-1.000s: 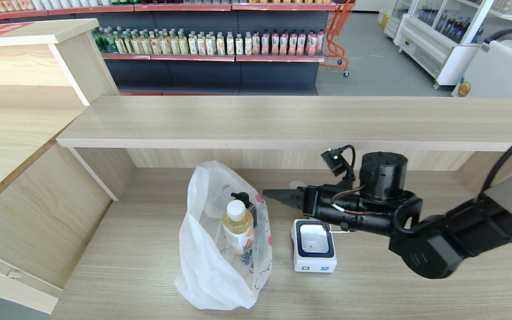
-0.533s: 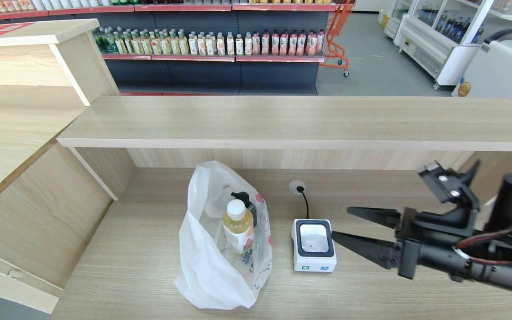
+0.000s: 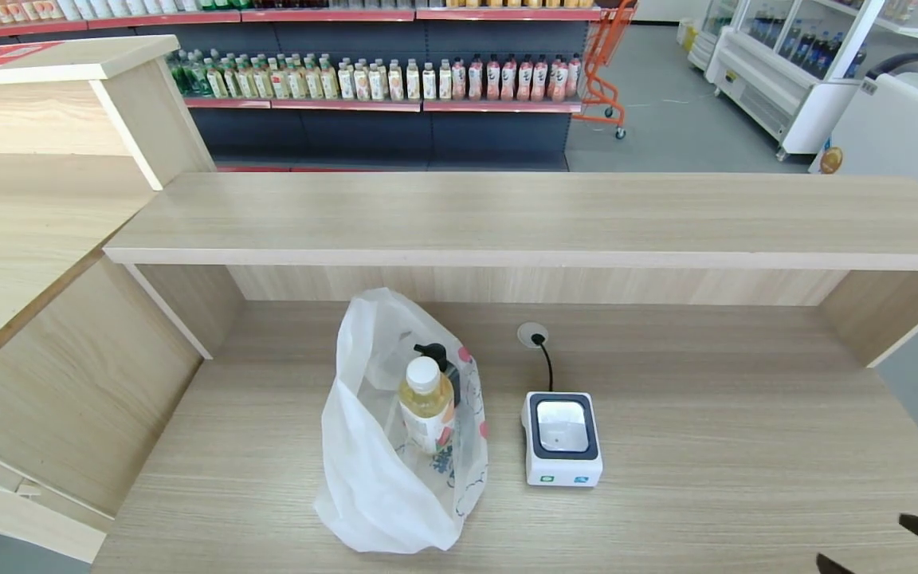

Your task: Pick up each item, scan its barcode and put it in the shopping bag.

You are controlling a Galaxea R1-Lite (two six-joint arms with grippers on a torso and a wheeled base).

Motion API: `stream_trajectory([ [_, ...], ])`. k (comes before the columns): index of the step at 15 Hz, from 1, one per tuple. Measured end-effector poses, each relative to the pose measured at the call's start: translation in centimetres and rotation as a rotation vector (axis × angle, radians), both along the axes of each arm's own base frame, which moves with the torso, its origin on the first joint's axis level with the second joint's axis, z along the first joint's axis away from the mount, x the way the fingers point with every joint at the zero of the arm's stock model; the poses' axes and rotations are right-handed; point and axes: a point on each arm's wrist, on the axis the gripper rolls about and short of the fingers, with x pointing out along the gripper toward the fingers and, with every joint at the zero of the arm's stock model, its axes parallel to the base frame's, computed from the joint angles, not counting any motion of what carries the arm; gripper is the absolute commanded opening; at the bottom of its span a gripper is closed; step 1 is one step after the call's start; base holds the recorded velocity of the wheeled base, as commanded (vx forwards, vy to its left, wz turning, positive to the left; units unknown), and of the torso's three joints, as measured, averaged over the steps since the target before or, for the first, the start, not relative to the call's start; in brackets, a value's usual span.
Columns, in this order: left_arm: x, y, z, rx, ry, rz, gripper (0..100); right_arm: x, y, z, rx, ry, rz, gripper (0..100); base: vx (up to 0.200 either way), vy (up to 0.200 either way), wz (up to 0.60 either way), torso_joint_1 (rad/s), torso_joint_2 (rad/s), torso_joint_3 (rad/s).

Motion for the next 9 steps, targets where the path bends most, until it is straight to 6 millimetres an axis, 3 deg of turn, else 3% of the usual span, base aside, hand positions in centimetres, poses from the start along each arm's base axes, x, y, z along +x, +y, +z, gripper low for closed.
stream_trajectory([
  [4,0.0,0.0,0.0,0.000,0.000,0.000,100,-5.3,-1.4,-2.8,0.030,-0.061,-0.182,100,0.000,0.000,0.00,0.000,0.00,0.000],
  [9,0.0,0.0,0.0,0.000,0.000,0.000,100,-7.2,-1.4,-3.7,0.053,-0.223,-0.324,100,0.000,0.000,0.00,0.000,0.00,0.000],
])
